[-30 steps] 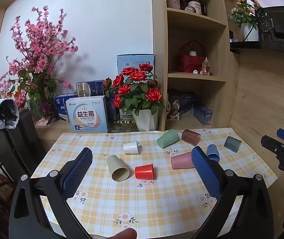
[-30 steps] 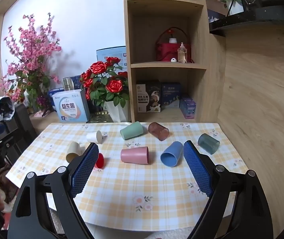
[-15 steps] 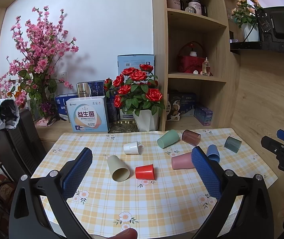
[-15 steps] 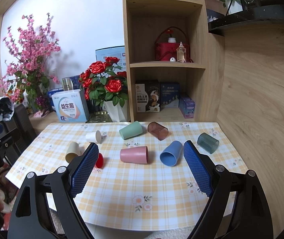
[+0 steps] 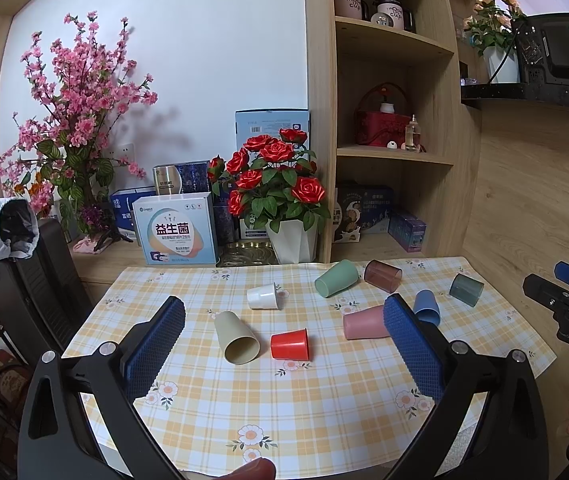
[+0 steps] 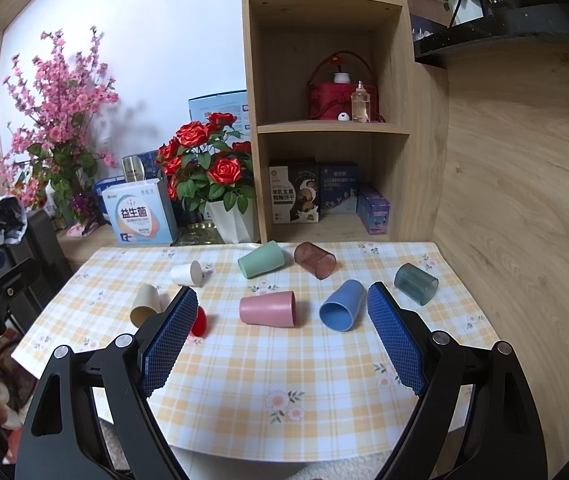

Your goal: Flip cup upside down

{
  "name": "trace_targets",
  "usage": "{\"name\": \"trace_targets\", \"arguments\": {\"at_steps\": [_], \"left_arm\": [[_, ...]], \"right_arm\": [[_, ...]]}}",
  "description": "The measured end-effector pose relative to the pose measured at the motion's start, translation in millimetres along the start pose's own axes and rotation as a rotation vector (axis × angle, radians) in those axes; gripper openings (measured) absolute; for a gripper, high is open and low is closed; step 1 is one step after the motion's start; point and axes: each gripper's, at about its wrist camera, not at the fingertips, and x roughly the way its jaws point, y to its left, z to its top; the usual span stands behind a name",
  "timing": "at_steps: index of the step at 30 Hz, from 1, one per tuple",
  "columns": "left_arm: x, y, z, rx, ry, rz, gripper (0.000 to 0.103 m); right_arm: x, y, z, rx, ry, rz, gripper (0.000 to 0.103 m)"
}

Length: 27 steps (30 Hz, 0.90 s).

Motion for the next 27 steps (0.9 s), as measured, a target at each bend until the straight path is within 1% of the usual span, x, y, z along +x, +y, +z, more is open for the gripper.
{"name": "trace_targets", "arguments": {"at_steps": [27], "left_arm": [[-0.3, 0.0, -1.2, -0.001, 0.002, -0.002, 0.097]], "right_arm": [[0.9, 0.6, -2.8, 0.000, 0.010, -0.001, 0.084]]}}
